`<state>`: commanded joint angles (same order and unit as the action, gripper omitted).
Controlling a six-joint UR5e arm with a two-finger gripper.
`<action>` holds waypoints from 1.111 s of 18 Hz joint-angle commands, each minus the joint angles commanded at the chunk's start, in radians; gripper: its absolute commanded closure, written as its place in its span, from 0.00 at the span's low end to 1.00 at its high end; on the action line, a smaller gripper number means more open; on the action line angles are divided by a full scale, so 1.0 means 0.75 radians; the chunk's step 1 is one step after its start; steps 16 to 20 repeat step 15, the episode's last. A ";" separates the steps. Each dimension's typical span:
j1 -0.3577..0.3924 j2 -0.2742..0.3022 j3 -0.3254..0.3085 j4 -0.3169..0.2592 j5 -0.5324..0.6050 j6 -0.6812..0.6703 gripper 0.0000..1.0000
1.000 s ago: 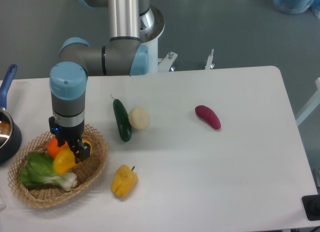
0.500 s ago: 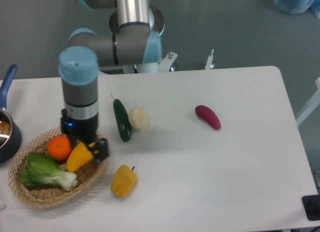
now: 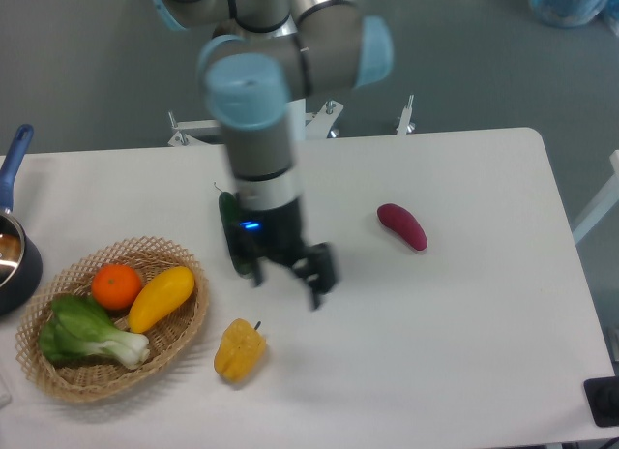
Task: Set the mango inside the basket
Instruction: 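Raise the open gripper out of the basket and withdraw it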
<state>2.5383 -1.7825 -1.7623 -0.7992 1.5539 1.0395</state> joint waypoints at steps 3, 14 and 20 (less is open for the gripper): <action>0.117 -0.006 -0.080 -0.002 -0.008 0.219 0.00; 0.215 0.053 -0.129 -0.108 -0.065 0.273 0.00; 0.238 0.063 -0.129 -0.112 -0.070 0.295 0.00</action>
